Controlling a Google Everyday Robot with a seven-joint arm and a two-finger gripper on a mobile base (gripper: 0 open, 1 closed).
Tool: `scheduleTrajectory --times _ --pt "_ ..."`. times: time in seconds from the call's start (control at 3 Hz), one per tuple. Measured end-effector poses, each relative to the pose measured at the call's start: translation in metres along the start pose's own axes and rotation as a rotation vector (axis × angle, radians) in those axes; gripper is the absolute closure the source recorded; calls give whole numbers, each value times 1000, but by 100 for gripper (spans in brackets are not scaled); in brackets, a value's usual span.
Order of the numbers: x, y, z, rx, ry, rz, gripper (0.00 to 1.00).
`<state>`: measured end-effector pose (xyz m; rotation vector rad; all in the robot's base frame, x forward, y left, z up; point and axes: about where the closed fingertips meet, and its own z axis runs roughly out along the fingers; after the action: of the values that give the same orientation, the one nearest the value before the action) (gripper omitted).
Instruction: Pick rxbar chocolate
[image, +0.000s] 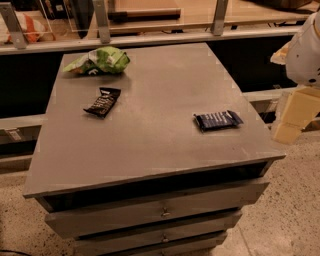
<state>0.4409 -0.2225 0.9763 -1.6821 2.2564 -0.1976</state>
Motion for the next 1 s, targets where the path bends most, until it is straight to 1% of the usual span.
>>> scheduleTrajectory --times 0.33,0.67,1.0 --pt "-1 0 -1 1 -5 3 0" --pt "-12 10 5 -35 -70 59 0" --pt "-32 28 23 -79 -191 177 0"
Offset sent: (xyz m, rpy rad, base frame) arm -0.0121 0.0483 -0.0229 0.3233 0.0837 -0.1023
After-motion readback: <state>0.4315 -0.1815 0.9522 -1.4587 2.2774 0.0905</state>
